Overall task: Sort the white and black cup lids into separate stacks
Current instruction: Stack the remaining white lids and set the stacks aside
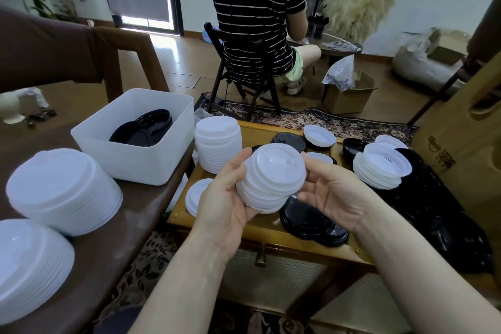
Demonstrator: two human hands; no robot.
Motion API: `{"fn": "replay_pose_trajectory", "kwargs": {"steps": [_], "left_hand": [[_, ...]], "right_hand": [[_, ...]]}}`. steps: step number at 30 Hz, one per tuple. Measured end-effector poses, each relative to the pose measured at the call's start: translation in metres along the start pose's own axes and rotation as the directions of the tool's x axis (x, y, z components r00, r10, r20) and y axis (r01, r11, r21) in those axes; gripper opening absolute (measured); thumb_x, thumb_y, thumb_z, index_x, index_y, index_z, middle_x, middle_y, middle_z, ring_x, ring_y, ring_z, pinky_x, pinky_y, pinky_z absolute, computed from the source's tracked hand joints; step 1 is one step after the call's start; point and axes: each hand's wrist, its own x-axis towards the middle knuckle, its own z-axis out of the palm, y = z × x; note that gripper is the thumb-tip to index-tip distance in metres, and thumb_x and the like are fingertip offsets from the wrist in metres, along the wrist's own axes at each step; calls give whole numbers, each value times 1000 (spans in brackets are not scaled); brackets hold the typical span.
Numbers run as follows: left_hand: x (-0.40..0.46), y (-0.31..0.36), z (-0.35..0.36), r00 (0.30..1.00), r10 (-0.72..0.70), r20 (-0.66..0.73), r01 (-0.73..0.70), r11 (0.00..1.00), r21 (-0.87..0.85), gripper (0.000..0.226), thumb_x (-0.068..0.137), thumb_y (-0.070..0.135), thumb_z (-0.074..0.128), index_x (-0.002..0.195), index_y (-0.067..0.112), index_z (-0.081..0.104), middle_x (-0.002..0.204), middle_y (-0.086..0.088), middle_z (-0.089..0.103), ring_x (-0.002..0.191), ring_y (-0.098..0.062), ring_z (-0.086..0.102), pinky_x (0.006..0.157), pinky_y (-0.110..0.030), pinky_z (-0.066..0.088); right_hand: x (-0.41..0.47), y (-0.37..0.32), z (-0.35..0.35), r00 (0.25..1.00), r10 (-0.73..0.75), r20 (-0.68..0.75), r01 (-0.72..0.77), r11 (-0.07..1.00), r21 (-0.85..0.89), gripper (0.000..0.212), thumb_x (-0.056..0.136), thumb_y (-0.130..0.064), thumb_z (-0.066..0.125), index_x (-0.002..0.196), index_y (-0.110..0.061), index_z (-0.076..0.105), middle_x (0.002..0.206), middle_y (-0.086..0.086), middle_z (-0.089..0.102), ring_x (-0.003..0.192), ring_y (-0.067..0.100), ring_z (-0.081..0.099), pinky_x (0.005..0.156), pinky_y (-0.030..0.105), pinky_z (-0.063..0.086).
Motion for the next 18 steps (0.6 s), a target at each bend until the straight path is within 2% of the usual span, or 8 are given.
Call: {"fn": "replay_pose_trajectory", "kwargs": {"steps": [3,6,9,12,14,18], "left_hand": [[-1,0,1,1000,2,25,-2,1000,3,34,101,24,49,133,19,60,123,-6,71,116,-28,66,92,-48,55],[-2,-1,3,999,21,29,-22,999,33,40,89,28,63,127,18,63,120,-7,72,111,-27,69,83,-44,59],[-2,-3,1,999,37,-24,-37,999,19,53,77,17,69,130,17,60,116,-7,74,102,-24,72,69,-35,62],[-2,-2,1,998,40,-55,-40,999,-3,44,87,7,64,130,16,60,113,-8,74,101,-25,72,64,-33,61],[-2,-1,1,997,47,-61,-48,999,-16,40,90,6,62,129,16,60,113,-9,74,103,-27,72,69,-36,62],[-2,0,0,993,77,-91,-74,997,34,32,90,10,64,121,18,65,108,-7,76,101,-26,72,73,-37,62]], "right_hand": [[0,3,2,999,-17,-27,15,996,-87,21,93,-29,59,87,-9,62,66,2,54,53,9,50,43,19,35],[-1,5,3,998,-41,-40,35,988,-152,25,92,-30,61,94,-4,60,65,3,54,51,10,46,40,18,32],[-2,4,4,997,-55,-59,41,973,-227,38,91,-38,62,105,-1,62,74,6,57,54,11,48,42,19,33],[-4,4,6,997,-66,-31,52,941,-334,47,87,-49,61,112,-9,65,90,6,64,64,14,55,48,24,39],[-5,6,8,997,-68,28,73,930,-359,40,88,-41,64,113,-11,64,94,8,66,69,15,59,50,26,44],[-5,10,10,996,-72,53,85,950,-300,25,89,-27,65,104,-8,63,78,10,63,61,15,58,49,26,45]]}}
